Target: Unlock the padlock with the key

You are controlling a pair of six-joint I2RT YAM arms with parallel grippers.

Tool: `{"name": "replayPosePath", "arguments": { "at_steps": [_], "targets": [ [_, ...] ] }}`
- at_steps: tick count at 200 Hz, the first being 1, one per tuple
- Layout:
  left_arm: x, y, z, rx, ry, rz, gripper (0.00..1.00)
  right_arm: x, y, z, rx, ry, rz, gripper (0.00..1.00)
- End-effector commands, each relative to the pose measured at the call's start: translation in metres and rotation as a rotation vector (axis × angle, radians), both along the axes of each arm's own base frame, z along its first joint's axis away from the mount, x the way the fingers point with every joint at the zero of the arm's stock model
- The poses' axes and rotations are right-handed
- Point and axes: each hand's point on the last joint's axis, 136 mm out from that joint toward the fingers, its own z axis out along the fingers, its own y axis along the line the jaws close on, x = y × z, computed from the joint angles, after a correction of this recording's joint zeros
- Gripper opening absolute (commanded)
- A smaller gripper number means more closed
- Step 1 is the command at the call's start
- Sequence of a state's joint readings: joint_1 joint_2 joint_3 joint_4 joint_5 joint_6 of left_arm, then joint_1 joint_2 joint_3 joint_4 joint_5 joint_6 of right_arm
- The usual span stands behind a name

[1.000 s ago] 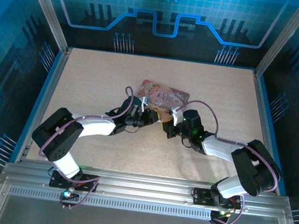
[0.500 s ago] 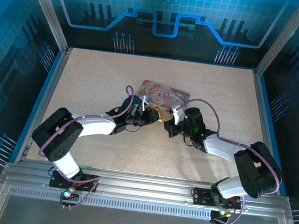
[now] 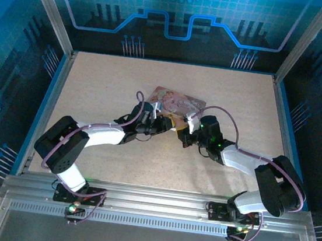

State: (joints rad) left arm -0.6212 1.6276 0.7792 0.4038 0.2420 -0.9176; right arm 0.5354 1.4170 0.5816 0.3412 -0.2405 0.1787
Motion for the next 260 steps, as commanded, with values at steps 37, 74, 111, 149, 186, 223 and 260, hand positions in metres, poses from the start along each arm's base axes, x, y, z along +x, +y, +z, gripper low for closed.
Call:
{"name": "replayPosePath", "arguments": {
  "at_steps": [37, 74, 111, 149, 186, 223, 260],
  "targets": [
    [-0.030, -0.010, -0.027, 0.061, 0.092, -0.106, 0.06, 0.012, 0.027, 0.089, 0.182, -0.223, 0.092, 0.00],
    [-0.029, -0.009, -0.029, 0.073, 0.094, -0.106, 0.06, 0.012, 0.027, 0.087, 0.175, -0.212, 0.085, 0.00],
    [-0.030, -0.009, -0.030, 0.074, 0.095, -0.114, 0.06, 0.012, 0.022, 0.086, 0.140, -0.221, 0.070, 0.00],
    [-0.032, -0.008, -0.026, 0.076, 0.087, -0.118, 0.06, 0.017, 0.013, 0.081, 0.113, -0.213, 0.051, 0.00],
    [-0.032, -0.007, -0.030, 0.088, 0.093, -0.116, 0.06, 0.013, 0.020, 0.092, 0.173, -0.201, 0.088, 0.00],
    [-0.030, -0.012, -0.028, 0.068, 0.096, -0.123, 0.06, 0.013, 0.029, 0.098, 0.219, -0.196, 0.103, 0.00],
    [-0.031, -0.013, -0.029, 0.064, 0.099, -0.124, 0.06, 0.020, 0.037, 0.115, 0.267, -0.224, 0.114, 0.00]
  ]
}}
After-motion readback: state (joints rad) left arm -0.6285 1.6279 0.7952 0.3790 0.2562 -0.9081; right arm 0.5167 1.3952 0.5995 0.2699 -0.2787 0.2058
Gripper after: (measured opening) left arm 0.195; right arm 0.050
